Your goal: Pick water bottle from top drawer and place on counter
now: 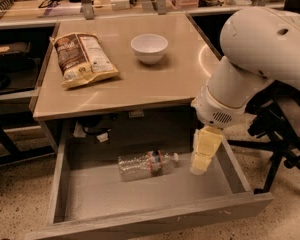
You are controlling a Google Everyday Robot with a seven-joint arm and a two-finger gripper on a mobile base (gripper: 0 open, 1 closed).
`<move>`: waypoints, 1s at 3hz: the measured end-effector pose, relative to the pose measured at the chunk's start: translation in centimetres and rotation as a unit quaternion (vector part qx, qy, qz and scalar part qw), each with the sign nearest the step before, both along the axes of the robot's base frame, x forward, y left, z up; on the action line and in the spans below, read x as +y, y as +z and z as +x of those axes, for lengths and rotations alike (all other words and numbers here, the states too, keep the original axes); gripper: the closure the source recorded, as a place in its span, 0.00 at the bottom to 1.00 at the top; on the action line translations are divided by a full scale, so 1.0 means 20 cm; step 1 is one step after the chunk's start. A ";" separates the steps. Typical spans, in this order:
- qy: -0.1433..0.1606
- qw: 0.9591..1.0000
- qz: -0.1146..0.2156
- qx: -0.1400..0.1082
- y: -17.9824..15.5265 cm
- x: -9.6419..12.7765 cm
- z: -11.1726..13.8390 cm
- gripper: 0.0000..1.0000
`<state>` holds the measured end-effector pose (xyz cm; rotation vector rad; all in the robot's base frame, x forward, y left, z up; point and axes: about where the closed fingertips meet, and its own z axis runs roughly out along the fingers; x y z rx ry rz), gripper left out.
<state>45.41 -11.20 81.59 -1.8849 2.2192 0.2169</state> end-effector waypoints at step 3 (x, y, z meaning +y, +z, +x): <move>0.021 1.000 0.015 -0.008 -0.37 0.28 0.04 0.00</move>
Offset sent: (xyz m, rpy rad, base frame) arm 0.0111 0.0708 -0.0885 0.0292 -0.0406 0.0408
